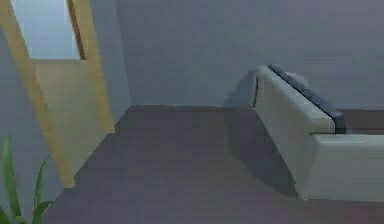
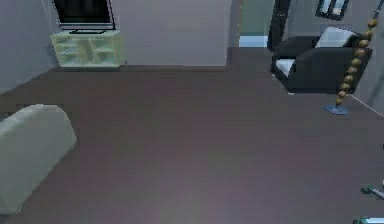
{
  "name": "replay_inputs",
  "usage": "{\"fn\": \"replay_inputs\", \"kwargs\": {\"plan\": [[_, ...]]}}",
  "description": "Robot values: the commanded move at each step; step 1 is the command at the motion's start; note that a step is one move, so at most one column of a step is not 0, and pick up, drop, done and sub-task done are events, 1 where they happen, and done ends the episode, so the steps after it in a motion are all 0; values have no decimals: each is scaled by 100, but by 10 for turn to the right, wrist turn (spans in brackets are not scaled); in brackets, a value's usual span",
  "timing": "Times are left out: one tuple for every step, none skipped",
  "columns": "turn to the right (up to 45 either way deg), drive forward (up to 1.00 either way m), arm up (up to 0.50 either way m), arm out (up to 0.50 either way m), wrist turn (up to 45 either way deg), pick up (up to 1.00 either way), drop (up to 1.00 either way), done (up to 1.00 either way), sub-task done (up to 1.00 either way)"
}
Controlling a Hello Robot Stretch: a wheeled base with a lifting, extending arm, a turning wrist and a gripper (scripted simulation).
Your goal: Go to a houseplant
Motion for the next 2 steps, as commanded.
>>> {"fn": "replay_inputs", "kwargs": {"plan": [[-450, 0, 0, 0, 0, 0, 0, 0, 0], [0, 0, 0, 0, 0, 0, 0, 100, 0]]}}
